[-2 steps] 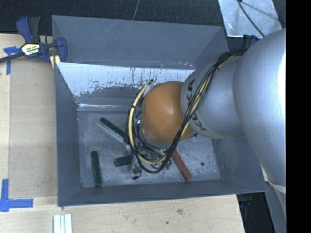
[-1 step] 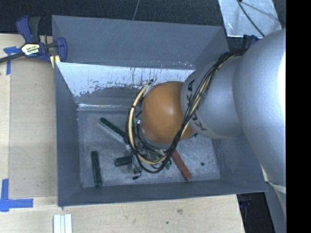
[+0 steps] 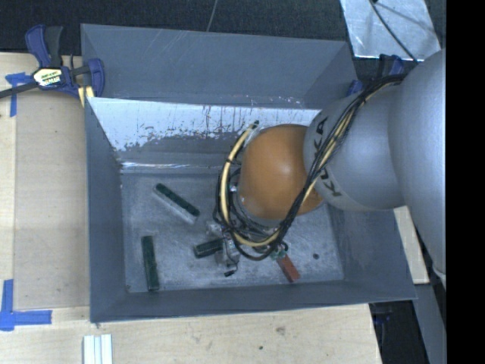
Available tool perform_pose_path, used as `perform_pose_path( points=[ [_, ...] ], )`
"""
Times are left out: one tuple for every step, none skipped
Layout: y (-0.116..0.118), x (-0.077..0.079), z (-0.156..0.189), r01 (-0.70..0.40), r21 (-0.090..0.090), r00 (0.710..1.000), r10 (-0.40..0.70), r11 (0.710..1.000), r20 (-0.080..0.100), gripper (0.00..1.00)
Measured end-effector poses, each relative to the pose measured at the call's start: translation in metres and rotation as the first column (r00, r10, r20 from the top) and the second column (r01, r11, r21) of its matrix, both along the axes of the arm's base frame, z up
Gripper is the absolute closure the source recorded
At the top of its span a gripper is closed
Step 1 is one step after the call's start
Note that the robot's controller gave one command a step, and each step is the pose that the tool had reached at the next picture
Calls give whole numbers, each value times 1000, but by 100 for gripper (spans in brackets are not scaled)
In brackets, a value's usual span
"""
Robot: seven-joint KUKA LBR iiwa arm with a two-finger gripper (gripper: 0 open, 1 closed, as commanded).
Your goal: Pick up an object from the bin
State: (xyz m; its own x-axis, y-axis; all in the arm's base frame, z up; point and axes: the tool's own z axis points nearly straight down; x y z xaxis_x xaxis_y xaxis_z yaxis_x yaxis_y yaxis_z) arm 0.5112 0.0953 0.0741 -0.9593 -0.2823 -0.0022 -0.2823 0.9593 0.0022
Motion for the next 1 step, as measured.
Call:
perform_pose_path(
  points=[
    [-6, 13, 148, 5, -2, 1000, -5, 1000, 3, 100]
  ],
)
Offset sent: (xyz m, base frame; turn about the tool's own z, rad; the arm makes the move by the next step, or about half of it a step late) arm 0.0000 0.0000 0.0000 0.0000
